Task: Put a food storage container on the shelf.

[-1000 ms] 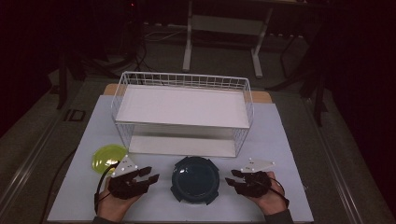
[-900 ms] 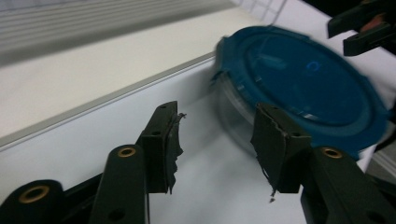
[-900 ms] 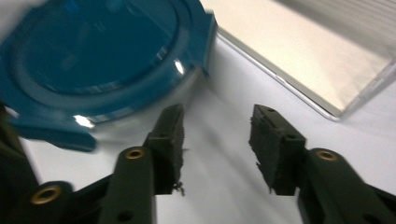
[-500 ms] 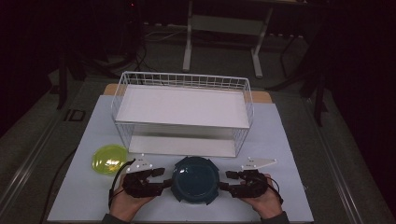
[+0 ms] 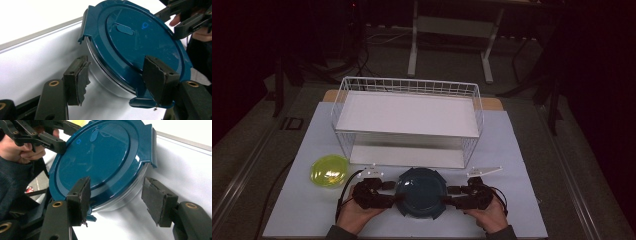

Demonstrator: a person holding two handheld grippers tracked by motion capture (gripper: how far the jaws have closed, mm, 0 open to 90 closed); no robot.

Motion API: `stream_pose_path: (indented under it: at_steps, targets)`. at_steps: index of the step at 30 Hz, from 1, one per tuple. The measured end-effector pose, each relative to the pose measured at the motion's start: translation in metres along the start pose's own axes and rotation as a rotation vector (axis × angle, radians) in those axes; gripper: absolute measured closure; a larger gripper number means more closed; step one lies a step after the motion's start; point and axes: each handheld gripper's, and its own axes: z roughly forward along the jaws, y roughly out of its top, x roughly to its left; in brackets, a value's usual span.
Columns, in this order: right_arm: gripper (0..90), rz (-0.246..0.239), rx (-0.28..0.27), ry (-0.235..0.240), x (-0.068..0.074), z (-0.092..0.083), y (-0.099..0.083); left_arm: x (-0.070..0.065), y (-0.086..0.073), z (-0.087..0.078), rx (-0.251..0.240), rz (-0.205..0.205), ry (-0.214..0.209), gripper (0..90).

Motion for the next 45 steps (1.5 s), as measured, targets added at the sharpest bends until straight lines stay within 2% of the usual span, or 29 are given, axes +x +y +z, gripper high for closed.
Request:
stream_pose_path:
  at_steps: [2,4,6,9,12,16,17,20,25,28,31,36,40,41,43,44,45]
  targets:
    - [40.2,0.022,0.010,0.017,-0.002,0.004,0.000,0.003,0.001,0.000,0.015,-0.022,-0.032,40.2]
    - [40.2,0.033,0.013,0.026,-0.003,0.005,0.000,0.003,0.001,0.000,0.015,-0.022,-0.032,41.2]
    - [40.7,0.047,0.016,0.047,-0.005,0.008,0.000,0.005,0.002,0.001,0.025,-0.037,-0.058,43.2]
    - [41.5,0.059,0.016,0.060,-0.006,0.008,0.000,0.006,0.002,0.001,0.026,-0.045,-0.061,44.2]
    - [46.0,0.095,0.004,0.086,-0.011,0.007,-0.001,0.009,0.003,0.000,0.020,-0.078,-0.070,48.4]
    - [47.7,0.115,0.001,0.095,-0.013,0.007,-0.001,0.011,0.004,0.000,0.014,-0.092,-0.069,53.7]
    - [49.3,0.128,0.002,0.096,-0.013,0.006,-0.001,0.012,0.005,0.000,0.010,-0.119,-0.064,55.8]
    - [51.5,0.154,-0.003,0.101,-0.014,0.006,-0.002,0.012,0.006,-0.001,0.006,-0.136,-0.055,59.0]
    - [56.5,0.186,-0.044,0.102,-0.012,0.005,-0.003,0.010,0.009,-0.006,0.010,-0.108,-0.014,68.4]
    - [59.3,0.178,-0.055,0.092,-0.007,0.003,0.000,0.006,0.012,-0.009,0.014,-0.094,0.021,71.9]
    - [60.2,0.156,-0.061,0.077,-0.003,0.002,0.002,0.005,0.010,-0.011,-0.001,-0.101,0.030,74.2]
    - [62.0,0.123,-0.077,0.076,0.000,0.001,0.002,0.012,0.001,-0.017,-0.065,-0.138,-0.041,76.6]
    - [62.1,0.097,-0.085,0.070,0.003,0.001,0.002,0.013,-0.002,-0.018,-0.079,-0.147,-0.053,76.2]
    - [62.1,0.097,-0.085,0.070,0.003,0.001,0.002,0.013,-0.005,-0.019,-0.091,-0.145,-0.067,76.2]
    - [62.7,0.081,-0.100,0.072,0.004,0.001,0.001,0.013,-0.007,-0.021,-0.098,-0.140,-0.079,72.2]
    - [63.6,0.077,-0.102,0.072,0.004,0.001,0.000,0.013,-0.008,-0.018,-0.066,-0.130,-0.064,67.8]
    - [65.4,0.072,-0.108,0.081,0.005,0.001,0.000,0.013,-0.011,-0.018,-0.077,-0.147,-0.089,58.0]
